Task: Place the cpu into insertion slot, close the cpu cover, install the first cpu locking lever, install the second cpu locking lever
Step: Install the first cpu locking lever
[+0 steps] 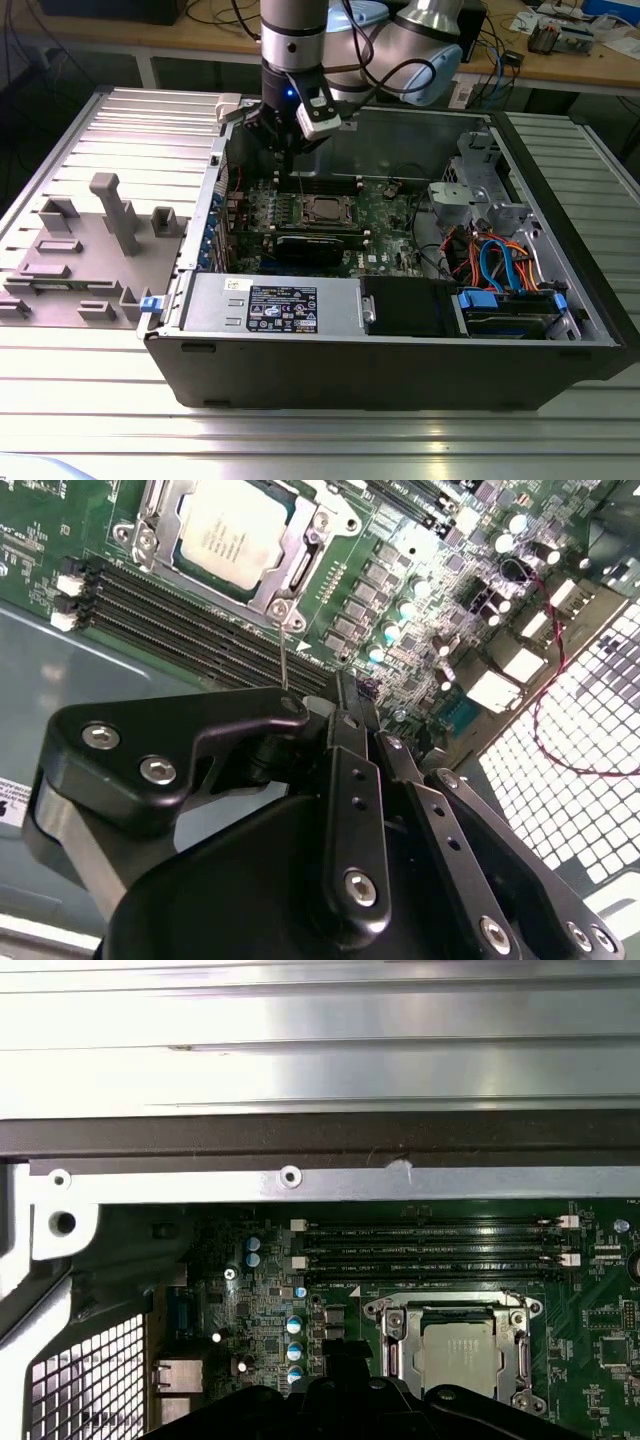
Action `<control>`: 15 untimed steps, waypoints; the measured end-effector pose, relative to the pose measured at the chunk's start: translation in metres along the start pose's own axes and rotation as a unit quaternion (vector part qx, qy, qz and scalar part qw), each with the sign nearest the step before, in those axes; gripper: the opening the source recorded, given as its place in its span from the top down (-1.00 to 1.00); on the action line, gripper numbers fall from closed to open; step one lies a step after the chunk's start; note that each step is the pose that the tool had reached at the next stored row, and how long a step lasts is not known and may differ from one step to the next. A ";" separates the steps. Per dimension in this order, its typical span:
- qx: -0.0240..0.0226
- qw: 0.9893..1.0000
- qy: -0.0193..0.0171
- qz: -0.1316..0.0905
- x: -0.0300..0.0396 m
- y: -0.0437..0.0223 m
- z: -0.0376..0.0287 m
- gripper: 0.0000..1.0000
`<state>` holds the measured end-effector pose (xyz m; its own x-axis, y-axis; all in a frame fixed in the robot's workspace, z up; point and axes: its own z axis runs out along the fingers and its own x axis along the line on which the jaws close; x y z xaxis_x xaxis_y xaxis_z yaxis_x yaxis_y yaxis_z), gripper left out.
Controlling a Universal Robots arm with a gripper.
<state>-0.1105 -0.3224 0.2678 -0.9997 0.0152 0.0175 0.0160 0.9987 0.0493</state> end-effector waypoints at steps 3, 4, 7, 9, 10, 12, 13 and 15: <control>0.000 1.000 0.000 0.000 -0.0002 0.0020 0.0005 0.79; 0.000 1.000 0.000 0.000 -0.0002 0.0020 0.0006 0.79; 0.000 1.000 0.000 0.000 -0.0010 0.0022 0.0012 0.79; 0.000 1.000 0.000 0.000 -0.0026 0.0031 0.0023 0.79; 0.000 1.000 0.000 0.000 -0.0031 0.0035 0.0026 0.79; 0.000 1.000 0.000 0.000 -0.0040 0.0040 0.0030 0.79; 0.000 1.000 0.000 0.000 -0.0046 0.0043 0.0031 0.79; 0.000 1.000 0.000 0.000 -0.0059 0.0050 0.0033 0.79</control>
<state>-0.1046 -0.3173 0.2647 -0.9997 0.0151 0.0175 0.0160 0.9987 0.0493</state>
